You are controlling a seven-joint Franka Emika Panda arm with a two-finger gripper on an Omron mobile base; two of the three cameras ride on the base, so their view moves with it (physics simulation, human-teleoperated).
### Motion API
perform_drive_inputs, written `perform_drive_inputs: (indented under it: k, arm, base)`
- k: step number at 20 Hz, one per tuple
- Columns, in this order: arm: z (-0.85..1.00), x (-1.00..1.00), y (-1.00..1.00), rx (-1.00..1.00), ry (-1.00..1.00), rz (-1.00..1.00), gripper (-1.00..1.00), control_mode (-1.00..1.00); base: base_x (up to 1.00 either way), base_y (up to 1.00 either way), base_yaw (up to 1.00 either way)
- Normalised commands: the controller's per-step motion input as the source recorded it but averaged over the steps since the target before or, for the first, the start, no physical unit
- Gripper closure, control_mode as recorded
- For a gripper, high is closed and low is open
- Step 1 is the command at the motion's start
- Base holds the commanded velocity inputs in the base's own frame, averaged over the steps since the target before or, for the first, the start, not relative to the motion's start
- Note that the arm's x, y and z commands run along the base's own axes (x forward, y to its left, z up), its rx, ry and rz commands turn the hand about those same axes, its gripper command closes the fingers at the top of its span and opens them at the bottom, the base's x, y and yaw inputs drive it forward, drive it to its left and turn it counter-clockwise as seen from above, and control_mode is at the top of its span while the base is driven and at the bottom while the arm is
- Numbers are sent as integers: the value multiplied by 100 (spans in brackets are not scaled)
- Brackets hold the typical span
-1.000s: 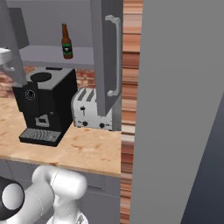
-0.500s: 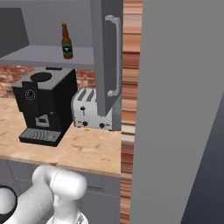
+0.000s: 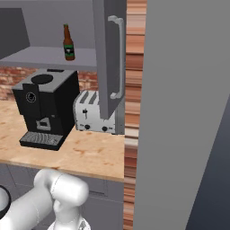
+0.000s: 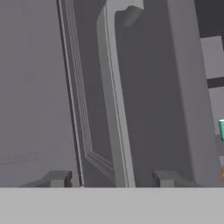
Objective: Open the cabinet directly in front. Then move the beer and the mug to the dining counter with the candle on it.
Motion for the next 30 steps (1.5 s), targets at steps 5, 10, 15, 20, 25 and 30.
perform_drive_inputs:
  k: [5, 10, 15, 20, 25, 30]
  arm:
    - [-45, -97, -32, 0, 0, 0, -100, -100]
    - [-21, -93, -64, 0, 0, 0, -100, -100]
    - [3, -58, -98, 13, 3, 8, -100, -100]
    - [17, -54, -100, 20, 0, 16, -100, -100]
    - [18, -10, -86, 18, 8, 23, -100, -100]
    - [18, 26, -31, 11, 11, 29, -100, -100]
  base:
    - [0, 0, 0]
    - [0, 0, 0]
    - [0, 0, 0]
    - [0, 0, 0]
    - [0, 0, 0]
    - [0, 0, 0]
